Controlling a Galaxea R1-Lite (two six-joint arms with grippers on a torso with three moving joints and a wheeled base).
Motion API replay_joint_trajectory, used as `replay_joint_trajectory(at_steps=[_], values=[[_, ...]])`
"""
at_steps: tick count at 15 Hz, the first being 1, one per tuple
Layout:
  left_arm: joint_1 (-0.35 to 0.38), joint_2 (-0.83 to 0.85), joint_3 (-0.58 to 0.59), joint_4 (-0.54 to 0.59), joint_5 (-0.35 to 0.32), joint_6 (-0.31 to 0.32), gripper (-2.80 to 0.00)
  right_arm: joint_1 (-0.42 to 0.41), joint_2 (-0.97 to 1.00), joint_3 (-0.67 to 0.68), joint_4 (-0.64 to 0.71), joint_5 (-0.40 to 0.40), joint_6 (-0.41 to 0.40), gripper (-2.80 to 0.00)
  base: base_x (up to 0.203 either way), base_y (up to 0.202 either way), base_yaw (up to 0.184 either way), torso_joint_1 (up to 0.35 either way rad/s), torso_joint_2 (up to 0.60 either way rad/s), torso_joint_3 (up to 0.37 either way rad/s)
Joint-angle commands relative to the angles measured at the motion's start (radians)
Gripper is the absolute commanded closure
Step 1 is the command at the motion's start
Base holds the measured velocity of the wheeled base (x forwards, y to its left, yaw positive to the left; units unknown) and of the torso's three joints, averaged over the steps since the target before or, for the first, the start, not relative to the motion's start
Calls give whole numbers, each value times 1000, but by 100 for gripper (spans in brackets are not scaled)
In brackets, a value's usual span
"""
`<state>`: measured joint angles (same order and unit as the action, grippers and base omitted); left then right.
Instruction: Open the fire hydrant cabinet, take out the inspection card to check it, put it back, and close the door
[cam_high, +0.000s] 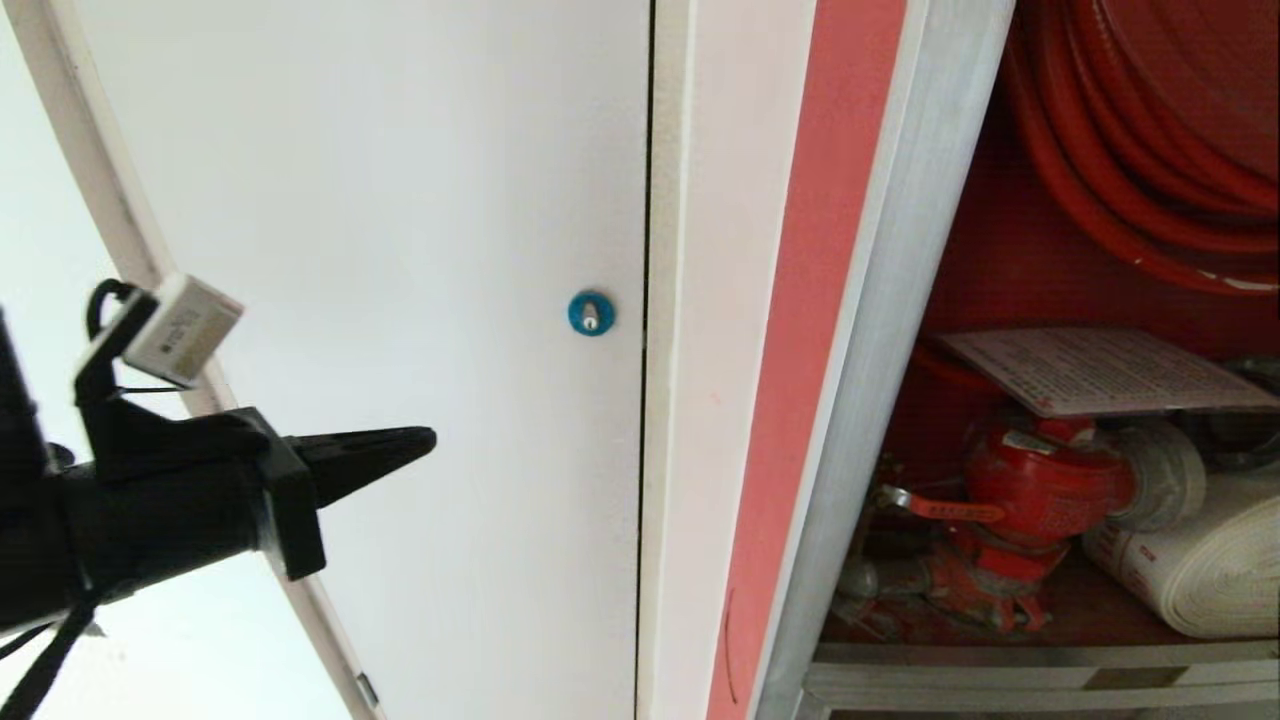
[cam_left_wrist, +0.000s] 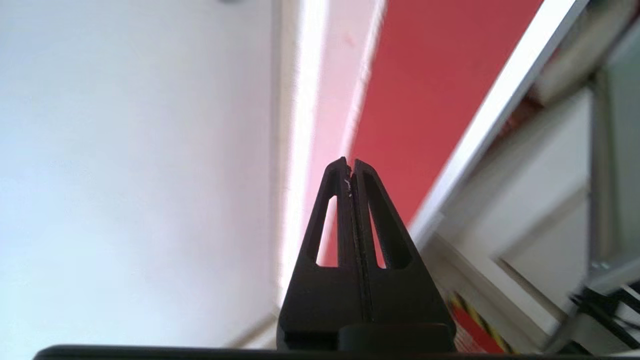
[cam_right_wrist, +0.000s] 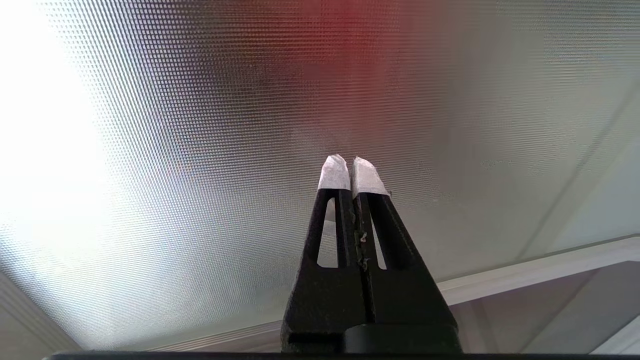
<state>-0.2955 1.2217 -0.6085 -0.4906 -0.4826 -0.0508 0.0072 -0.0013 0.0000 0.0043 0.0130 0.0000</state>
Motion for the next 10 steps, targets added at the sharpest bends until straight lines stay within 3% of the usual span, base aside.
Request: replay_joint_trajectory(at_steps=[1, 5, 7, 10], values=[[41, -195, 51, 0, 8, 10, 0, 0, 0, 0, 0, 1, 0, 0, 0, 0, 0, 0, 0, 0], [76, -436, 91, 122, 86, 58, 0, 0, 0, 0, 0, 1, 0, 0, 0, 0, 0, 0, 0, 0], [158, -514, 131, 155, 142, 103, 0, 0, 0, 0, 0, 1, 0, 0, 0, 0, 0, 0, 0, 0], [272, -603, 179, 162, 207, 119, 0, 0, 0, 0, 0, 1, 0, 0, 0, 0, 0, 0, 0, 0]])
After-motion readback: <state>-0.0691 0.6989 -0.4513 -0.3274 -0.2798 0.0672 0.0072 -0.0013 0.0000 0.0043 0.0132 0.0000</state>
